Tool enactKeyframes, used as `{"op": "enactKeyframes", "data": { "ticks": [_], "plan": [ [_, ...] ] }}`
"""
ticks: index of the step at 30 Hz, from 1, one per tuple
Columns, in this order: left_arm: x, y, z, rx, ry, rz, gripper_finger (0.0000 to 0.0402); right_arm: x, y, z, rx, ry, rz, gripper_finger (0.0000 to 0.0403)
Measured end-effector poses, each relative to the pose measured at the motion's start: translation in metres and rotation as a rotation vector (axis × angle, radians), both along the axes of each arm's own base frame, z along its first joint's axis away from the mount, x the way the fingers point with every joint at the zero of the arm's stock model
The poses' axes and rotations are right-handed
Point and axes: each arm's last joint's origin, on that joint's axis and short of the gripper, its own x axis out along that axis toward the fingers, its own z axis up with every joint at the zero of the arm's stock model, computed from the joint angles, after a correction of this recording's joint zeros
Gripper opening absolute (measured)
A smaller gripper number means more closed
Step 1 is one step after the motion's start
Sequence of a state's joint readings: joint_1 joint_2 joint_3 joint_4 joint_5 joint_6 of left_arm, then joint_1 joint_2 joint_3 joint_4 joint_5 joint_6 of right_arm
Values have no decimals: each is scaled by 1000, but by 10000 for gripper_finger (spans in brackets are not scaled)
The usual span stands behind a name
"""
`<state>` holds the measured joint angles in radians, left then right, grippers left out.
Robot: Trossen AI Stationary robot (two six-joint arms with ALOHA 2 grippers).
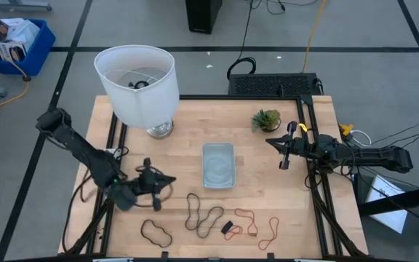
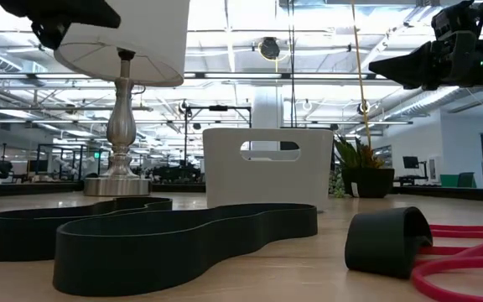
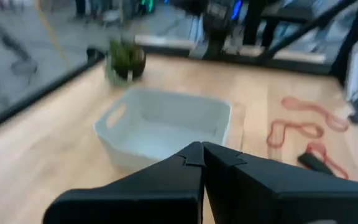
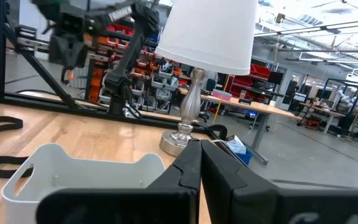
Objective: Pick and place rubber bands into bin
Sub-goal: Put the black rubber band into the gray bin
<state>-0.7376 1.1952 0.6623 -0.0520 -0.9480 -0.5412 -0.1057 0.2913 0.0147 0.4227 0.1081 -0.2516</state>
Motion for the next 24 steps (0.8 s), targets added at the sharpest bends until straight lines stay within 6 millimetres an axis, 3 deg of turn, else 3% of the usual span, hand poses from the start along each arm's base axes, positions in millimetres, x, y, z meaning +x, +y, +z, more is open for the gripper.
{"op": "enactKeyframes", "data": {
  "ticks": [8, 14, 19, 24],
  "plan": [
    [42, -12, -5, -188, 324, 128, 12, -1, 0, 4, -6, -41, -1, 4],
    [67, -15, -30, -320, 500, 89, 34, -1, 0, 4, -82, -27, -12, 4],
    [82, -17, -50, -405, 584, 63, 21, -1, 0, 4, -112, -20, -16, 4],
    [92, -4, -61, -442, 575, 175, 9, -1, 0, 4, -114, -21, -17, 4]
  ]
}}
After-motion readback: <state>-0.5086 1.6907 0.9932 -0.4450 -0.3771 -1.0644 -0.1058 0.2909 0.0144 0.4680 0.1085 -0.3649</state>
